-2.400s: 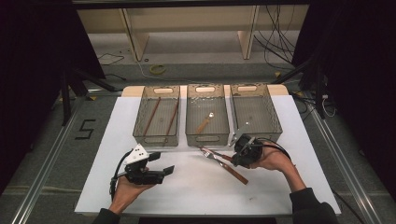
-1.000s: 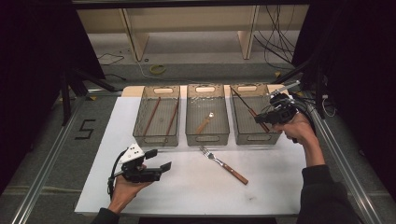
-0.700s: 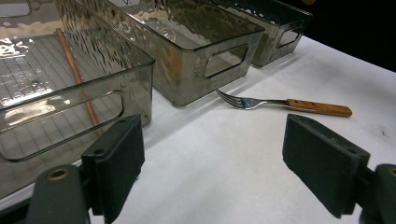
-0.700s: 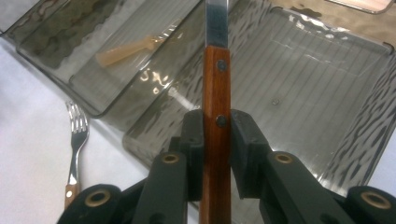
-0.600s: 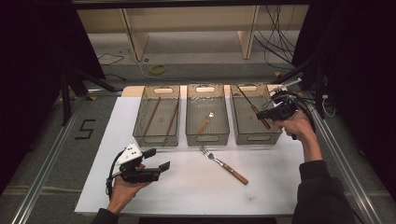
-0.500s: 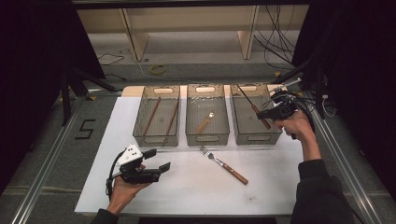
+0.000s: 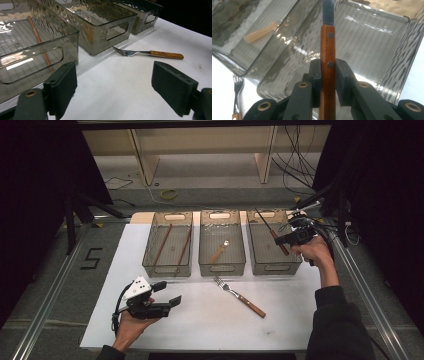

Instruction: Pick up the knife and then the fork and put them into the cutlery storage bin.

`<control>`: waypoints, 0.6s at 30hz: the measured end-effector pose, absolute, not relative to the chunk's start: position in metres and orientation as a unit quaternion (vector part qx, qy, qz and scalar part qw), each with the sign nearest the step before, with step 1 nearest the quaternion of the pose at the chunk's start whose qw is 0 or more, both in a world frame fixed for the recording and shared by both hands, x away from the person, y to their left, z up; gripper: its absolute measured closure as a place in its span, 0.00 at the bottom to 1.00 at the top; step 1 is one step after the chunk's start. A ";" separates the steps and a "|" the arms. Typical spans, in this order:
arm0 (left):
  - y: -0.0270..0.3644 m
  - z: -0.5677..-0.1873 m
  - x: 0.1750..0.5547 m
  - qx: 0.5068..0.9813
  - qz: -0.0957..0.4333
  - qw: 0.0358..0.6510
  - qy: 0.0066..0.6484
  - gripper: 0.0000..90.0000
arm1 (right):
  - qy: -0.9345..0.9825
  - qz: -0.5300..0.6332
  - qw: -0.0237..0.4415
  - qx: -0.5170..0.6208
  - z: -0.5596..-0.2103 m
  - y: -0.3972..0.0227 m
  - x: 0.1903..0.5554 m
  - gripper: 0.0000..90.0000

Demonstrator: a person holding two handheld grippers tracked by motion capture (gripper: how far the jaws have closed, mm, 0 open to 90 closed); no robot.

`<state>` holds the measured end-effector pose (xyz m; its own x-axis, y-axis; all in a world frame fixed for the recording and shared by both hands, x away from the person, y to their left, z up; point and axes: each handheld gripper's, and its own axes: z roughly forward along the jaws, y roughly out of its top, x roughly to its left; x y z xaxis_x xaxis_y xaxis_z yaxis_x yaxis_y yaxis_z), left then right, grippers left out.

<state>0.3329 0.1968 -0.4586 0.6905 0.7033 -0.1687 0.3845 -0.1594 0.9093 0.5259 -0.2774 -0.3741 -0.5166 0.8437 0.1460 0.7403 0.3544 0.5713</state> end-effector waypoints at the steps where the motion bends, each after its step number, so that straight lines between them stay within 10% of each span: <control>1: 0.197 -0.458 0.333 0.746 0.148 0.537 0.365 0.22 | 0.818 0.296 0.087 0.486 -0.375 -0.277 0.527 0.86; 18: 0.197 -0.459 0.333 0.748 0.147 0.535 0.363 0.22 | 0.814 0.266 0.089 0.508 -0.386 -0.271 0.534 0.86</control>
<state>0.3327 0.1968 -0.4595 0.6934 0.7005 -0.1689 0.3862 -0.1633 0.9079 0.5337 -0.2715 -0.3857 -0.4686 0.8744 0.1260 0.7800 0.3425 0.5238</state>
